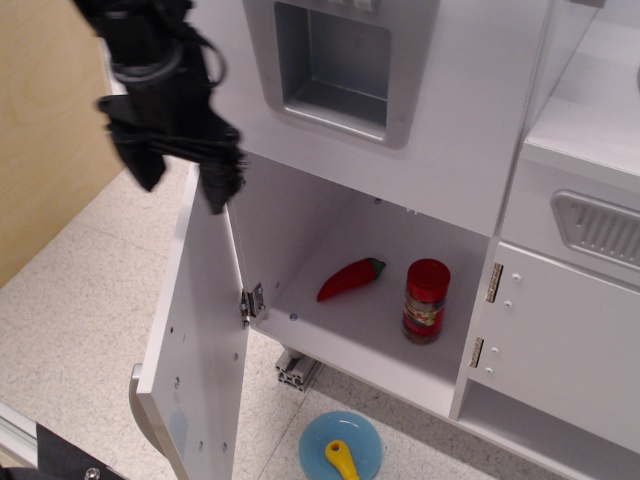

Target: Close low fridge

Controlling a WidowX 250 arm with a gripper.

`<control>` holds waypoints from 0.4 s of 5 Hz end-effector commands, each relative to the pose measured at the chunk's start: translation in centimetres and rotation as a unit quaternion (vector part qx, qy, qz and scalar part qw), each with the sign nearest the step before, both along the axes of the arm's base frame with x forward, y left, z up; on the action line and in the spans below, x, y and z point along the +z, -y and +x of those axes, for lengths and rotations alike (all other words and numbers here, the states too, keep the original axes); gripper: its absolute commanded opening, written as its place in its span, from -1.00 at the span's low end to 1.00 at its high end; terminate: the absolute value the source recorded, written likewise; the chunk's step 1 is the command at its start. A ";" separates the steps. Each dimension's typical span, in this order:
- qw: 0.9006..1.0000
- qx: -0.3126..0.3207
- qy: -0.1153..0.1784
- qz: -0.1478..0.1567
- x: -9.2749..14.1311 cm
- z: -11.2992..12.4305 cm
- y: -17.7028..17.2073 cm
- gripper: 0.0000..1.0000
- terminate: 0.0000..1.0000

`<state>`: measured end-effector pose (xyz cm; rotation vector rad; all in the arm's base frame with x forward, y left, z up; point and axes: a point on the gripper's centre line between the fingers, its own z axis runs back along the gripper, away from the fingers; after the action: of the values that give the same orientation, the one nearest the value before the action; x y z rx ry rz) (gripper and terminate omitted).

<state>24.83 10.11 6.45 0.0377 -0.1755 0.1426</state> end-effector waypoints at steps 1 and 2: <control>1.000 0.025 0.012 -0.009 -1.8 -0.8 -0.4 1.00 -1.00; 0.999 0.041 0.003 -0.006 -3.9 -0.8 0.9 1.00 -1.00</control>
<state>23.81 9.09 1.97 0.0273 -0.1567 0.2369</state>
